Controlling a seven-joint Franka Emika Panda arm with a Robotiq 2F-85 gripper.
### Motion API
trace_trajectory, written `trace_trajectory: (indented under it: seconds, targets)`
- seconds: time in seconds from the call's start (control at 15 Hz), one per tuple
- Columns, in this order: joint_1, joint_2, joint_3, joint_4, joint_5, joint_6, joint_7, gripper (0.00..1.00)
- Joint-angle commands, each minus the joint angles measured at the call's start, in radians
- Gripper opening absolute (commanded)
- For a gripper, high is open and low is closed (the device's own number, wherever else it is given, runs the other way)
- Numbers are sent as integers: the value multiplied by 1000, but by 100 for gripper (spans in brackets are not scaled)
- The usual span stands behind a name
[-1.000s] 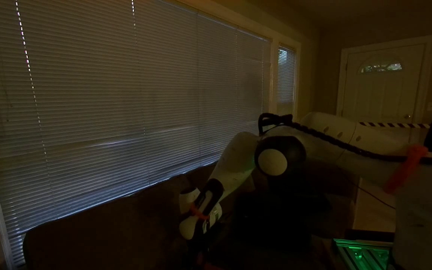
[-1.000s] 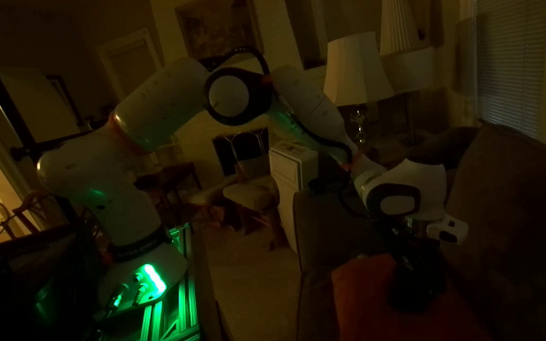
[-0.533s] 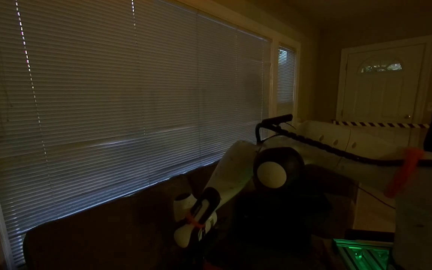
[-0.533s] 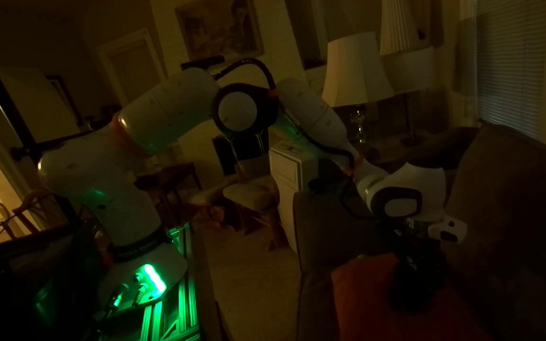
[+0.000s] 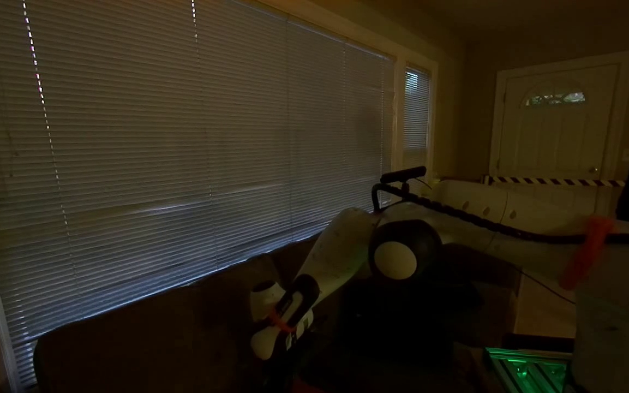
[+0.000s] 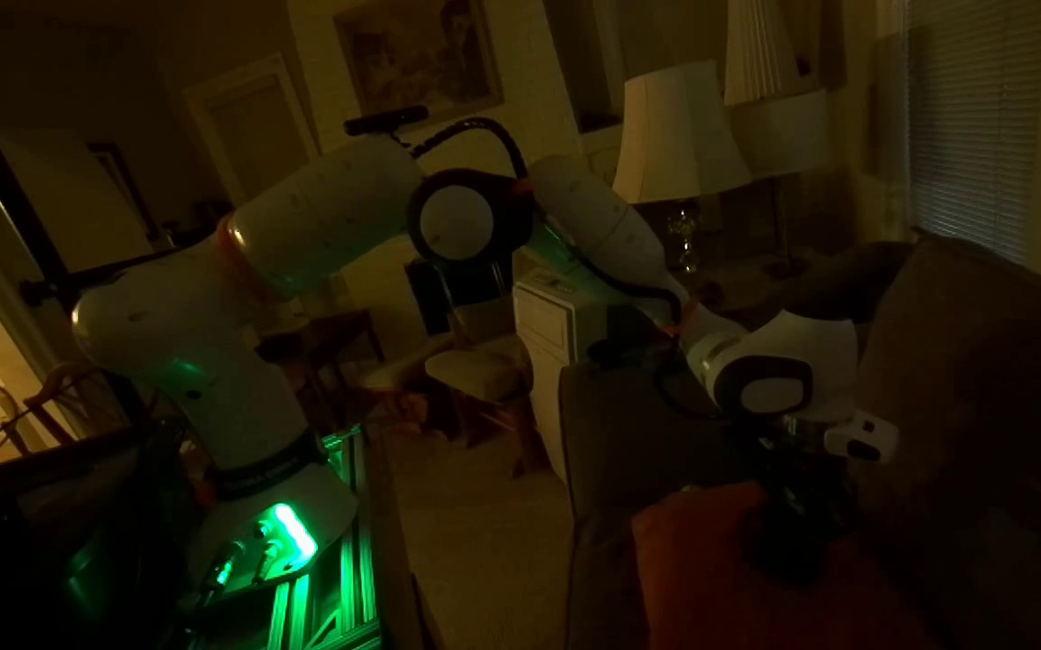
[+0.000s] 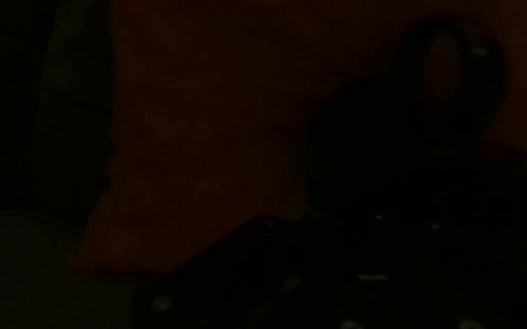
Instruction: Pick up the black objects from the orange pillow and place them on the left armrest of the sofa.
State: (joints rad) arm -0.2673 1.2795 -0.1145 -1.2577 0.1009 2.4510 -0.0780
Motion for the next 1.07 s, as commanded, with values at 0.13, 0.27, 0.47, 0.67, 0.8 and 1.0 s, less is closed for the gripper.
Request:
trace_trajectory:
  seconds: [0.13,0.27,0.47,0.67,0.8,1.0]
  targets:
    - [24,-136,-6,-150,-18,24,-32,2]
    - [61,-234,-19,-256,-43,87,-54,2]
    - [114,-338,-26,-358,-122,221,-72,2]
    - [166,-439,2,-439,-178,355,-73,2]
    - [188,-499,51,-479,-177,413,-73,2]
    - [222,-557,145,-487,-153,412,-65,2]
